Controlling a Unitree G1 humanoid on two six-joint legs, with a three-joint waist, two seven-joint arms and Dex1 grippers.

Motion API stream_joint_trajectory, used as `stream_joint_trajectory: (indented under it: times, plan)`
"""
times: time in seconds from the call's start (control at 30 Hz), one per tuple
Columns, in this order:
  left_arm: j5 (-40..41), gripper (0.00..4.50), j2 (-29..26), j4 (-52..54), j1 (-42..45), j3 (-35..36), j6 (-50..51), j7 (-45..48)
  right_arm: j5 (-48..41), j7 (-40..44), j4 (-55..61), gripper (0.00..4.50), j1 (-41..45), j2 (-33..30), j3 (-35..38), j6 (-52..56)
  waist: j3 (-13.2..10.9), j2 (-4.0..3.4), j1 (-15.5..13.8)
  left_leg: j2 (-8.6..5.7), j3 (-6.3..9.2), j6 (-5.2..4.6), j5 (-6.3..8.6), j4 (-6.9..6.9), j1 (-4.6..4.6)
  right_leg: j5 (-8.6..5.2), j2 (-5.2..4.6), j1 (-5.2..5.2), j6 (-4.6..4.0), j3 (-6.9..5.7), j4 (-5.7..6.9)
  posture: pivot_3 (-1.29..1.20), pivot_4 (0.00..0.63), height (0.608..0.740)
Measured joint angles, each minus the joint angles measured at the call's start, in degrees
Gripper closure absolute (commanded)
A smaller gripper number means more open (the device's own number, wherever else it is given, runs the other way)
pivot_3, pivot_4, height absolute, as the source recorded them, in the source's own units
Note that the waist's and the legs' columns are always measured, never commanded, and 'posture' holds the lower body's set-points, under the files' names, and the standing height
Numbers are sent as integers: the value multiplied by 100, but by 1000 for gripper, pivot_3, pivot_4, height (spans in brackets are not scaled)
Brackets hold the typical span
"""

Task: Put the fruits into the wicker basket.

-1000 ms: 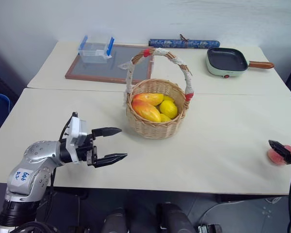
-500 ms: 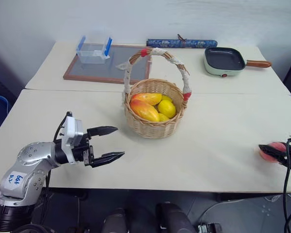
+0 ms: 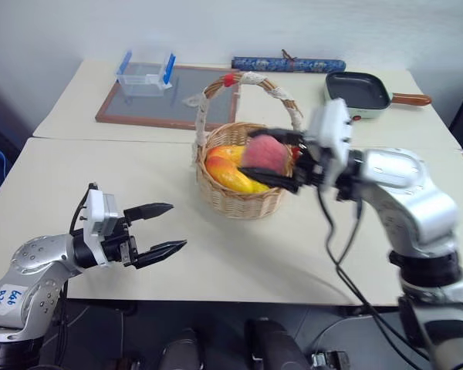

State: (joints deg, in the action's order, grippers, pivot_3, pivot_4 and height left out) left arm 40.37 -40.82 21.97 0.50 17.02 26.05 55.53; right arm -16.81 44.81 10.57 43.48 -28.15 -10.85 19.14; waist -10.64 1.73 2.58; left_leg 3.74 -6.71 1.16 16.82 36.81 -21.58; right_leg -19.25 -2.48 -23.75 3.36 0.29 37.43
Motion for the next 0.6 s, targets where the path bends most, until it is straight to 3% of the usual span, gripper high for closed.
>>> stream_joint_trajectory:
  times: [0.03, 0.23, 0.4, 0.6]
  plan:
    - [8, 0, 0, 24, -20, 6, 12, -36, 179, -64, -179, 1920, 8, 101, -90, -166, 0, 0, -3, 2, -1, -6, 10, 6, -3, 0, 0, -1, 0, 0, 1, 0, 150, 740]
    - [79, 0, 51, 346, -66, 4, 89, -265, 1281, -433, -922, 43, 266, 338, -466, -961, -1, -2, 66, 3, -10, -23, 28, 27, -11, 0, -4, -1, 0, -3, 1, 0, 150, 740]
    - [108, 0, 65, 452, -80, 3, 152, -349, 967, -58, -767, 43, 124, 368, -334, -1080, -1, -2, 65, 8, -9, -12, 17, 27, -3, 0, 1, 4, 0, -7, 7, 0, 150, 740]
    - [138, 0, 67, 413, 87, -10, 165, -348, -876, 778, 270, 43, -752, 307, 497, -616, -2, -2, 52, 8, -2, -41, 30, 28, 6, 0, 1, 16, 0, -10, 18, 0, 150, 740]
